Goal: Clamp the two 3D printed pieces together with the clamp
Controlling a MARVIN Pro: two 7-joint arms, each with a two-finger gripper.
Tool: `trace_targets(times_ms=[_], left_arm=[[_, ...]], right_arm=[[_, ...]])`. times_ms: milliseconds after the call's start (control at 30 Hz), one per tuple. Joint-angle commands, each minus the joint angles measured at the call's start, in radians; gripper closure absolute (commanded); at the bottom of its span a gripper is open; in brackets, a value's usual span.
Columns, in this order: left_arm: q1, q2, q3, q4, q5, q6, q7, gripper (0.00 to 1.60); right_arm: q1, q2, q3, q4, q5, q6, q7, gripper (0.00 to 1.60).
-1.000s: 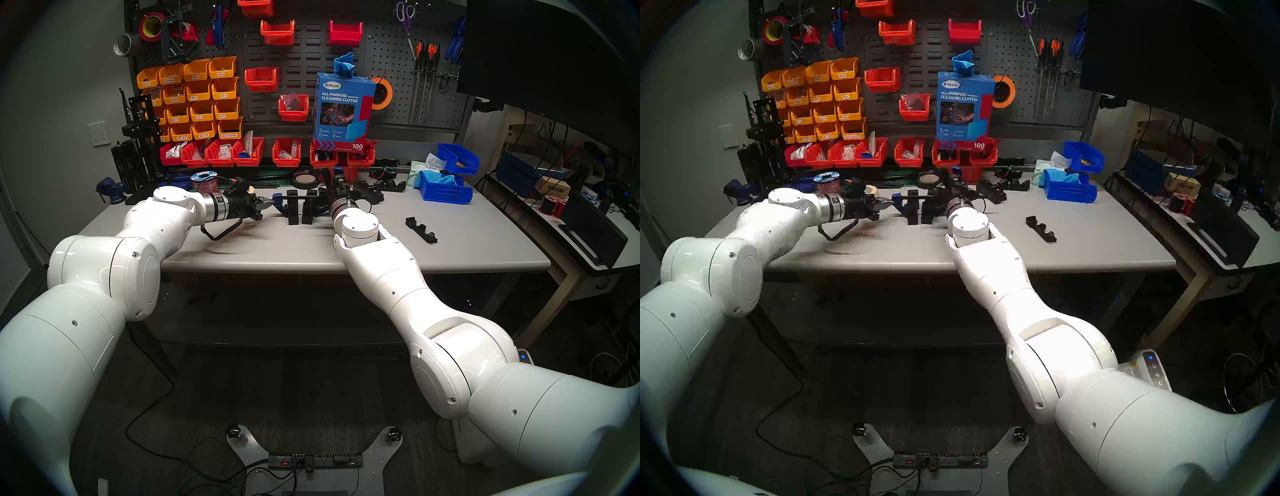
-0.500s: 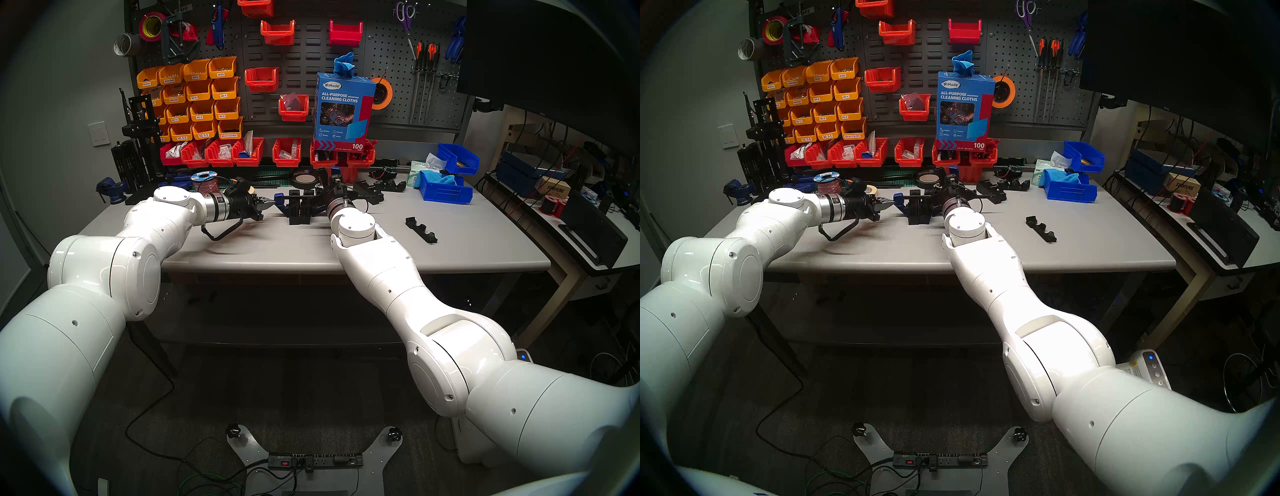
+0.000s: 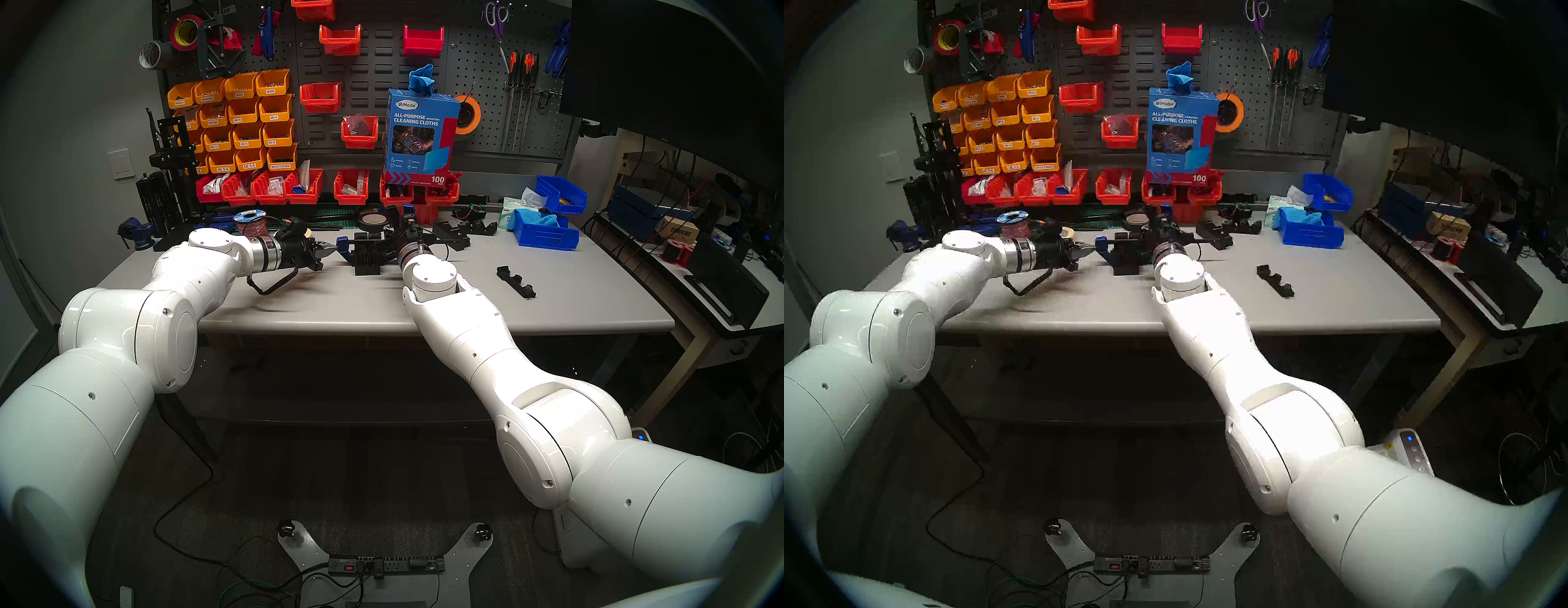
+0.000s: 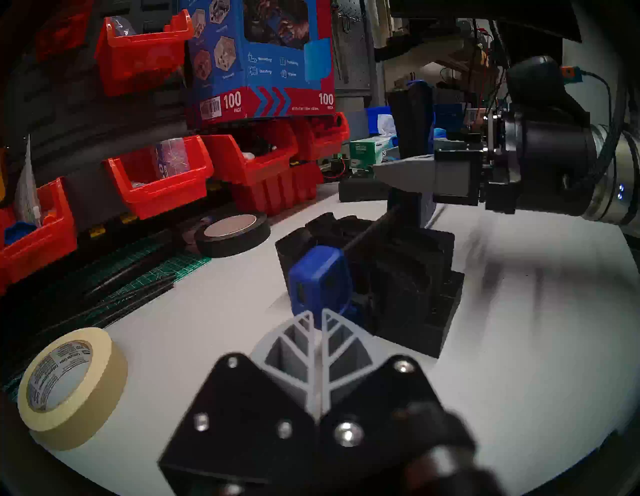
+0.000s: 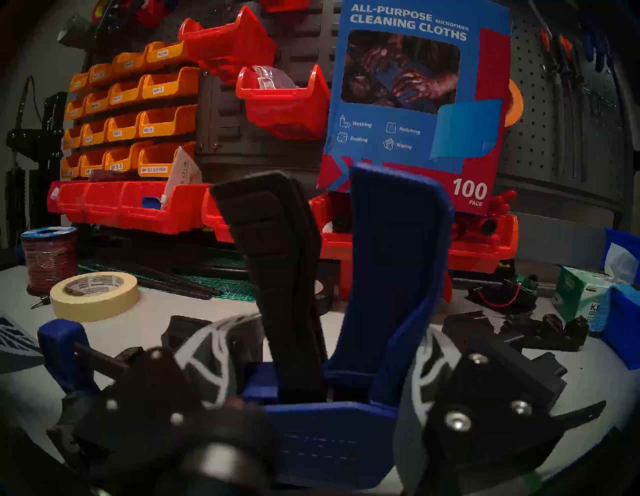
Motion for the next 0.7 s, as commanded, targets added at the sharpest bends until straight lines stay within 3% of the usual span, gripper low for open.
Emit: trace_targets(times_ms=[0,667], left_arm=[[-0.052,-0.021,-0.004,-0.021,-0.005,-0.002,0.002,1.6],[-0.05,-0.029,-0.006,-0.02,-0.004,-0.002,0.008,1.6]], right_arm=[[0.035,-0.057,-0.017,-0.02,0.004,-0.019,0.014,1.6],[0.037,-0.086,-0.032,-0.002,0.003,-0.031,0.005,1.6]])
